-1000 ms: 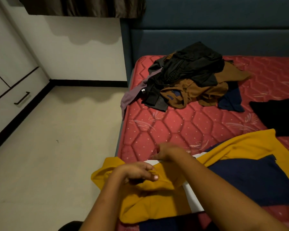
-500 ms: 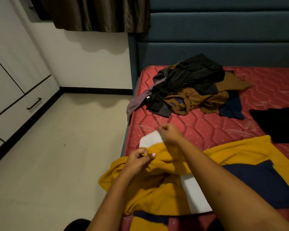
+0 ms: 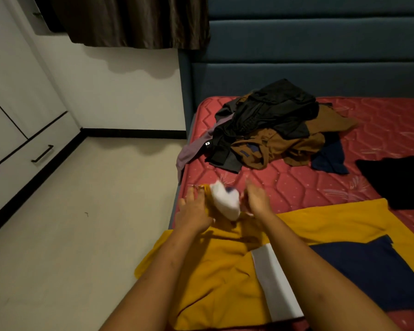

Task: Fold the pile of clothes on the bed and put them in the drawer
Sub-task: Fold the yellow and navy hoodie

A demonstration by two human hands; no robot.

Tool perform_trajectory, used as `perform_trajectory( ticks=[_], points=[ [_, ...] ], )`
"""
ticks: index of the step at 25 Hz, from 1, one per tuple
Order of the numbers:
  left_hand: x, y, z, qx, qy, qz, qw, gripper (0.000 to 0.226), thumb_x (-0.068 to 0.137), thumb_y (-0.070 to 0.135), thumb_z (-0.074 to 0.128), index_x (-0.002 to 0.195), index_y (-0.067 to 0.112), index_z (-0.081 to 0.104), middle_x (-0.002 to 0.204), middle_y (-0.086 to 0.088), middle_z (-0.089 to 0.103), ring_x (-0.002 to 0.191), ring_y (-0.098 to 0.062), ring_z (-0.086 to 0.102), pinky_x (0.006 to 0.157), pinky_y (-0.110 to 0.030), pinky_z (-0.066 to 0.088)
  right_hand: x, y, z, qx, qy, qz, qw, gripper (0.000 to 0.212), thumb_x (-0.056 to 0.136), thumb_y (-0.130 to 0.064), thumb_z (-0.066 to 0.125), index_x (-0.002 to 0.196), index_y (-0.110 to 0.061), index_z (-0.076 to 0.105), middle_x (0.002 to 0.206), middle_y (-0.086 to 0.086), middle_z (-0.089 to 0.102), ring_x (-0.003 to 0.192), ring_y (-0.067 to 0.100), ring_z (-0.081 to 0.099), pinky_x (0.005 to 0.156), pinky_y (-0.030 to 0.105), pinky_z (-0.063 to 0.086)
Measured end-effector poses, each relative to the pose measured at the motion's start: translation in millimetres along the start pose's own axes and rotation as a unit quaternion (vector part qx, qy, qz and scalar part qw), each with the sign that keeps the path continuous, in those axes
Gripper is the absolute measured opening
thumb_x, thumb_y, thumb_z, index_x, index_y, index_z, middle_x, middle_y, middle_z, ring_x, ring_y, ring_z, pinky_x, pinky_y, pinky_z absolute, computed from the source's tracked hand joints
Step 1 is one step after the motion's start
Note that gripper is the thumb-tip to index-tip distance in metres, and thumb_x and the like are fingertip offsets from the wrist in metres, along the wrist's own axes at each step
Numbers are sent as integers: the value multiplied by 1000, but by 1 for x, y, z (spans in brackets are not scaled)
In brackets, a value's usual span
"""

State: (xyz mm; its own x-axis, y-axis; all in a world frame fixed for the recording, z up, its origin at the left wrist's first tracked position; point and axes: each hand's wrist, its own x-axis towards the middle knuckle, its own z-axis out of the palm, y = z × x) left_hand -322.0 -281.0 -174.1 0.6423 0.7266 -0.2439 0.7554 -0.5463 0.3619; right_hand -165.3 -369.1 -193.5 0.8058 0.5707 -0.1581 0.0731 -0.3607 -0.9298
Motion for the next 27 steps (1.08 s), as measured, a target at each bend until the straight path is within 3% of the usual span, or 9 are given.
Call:
perform_trajectory(
  ticks=[3,5,9,13,16,19,23,25,27],
  points=[
    [1,-2,23,5,-32,-24,999,84,87,36,64,152,25,12,159,-6,4,140,-35,17,108,-44,33,5,51,0,-229,-84,90,966,44,97,-48,45,81,-9,57,83,19,62,88,39,63,78,44,49],
    [2,-3,39,-18,-18,-22,999,83,86,39,65,151,24,16,154,-8,18,135,-31,25,105,-39,36,7,47,5,-244,-43,57,967,48,91,-53,52,109,-9,55,111,17,62,106,37,58,85,40,47],
    [2,-4,54,-72,78,-79,991,90,78,45,73,148,20,22,137,-10,35,123,-28,37,98,-33,40,16,21,26,-283,-161,74,943,85,73,-57,72,139,-16,37,132,9,54,117,32,54,87,36,46],
    [17,-11,50,-216,10,-102,971,41,84,25,69,119,6,55,117,-14,61,106,-31,58,79,-32,45,33,18,41,-441,-252,49,860,35,86,-32,64,115,-13,60,118,13,63,98,29,60,73,32,46],
    [27,-9,33,-351,130,-39,927,33,91,14,62,122,4,57,119,-17,59,107,-29,56,84,-28,43,60,-13,35,-392,-180,-30,902,26,91,-16,54,114,-12,65,113,19,65,98,34,62,72,33,45],
    [30,-5,18,-340,298,2,892,56,89,13,65,139,8,41,138,-15,38,120,-26,42,95,-27,38,88,-51,17,-232,-36,-149,961,41,92,-6,51,131,-18,56,130,16,58,119,33,53,89,34,43],
    [7,6,49,-154,164,61,972,73,92,32,59,151,28,16,159,-4,9,146,-26,7,113,-39,25,88,-38,6,-293,-138,-162,932,78,91,2,51,153,-28,13,153,19,28,133,37,37,96,39,39],
    [-8,14,75,-72,63,91,991,70,95,43,51,151,36,10,161,3,-1,148,-23,-3,117,-42,16,77,-8,1,-313,-139,-141,929,78,89,3,50,153,-23,15,142,20,44,115,37,52,85,39,42],
    [-16,17,95,27,-15,101,994,65,96,51,43,151,38,11,162,4,-1,148,-23,-3,117,-49,6,62,23,-5,-343,-175,-127,914,70,91,-4,50,151,-24,23,140,16,49,119,35,52,95,38,42]
  ],
)
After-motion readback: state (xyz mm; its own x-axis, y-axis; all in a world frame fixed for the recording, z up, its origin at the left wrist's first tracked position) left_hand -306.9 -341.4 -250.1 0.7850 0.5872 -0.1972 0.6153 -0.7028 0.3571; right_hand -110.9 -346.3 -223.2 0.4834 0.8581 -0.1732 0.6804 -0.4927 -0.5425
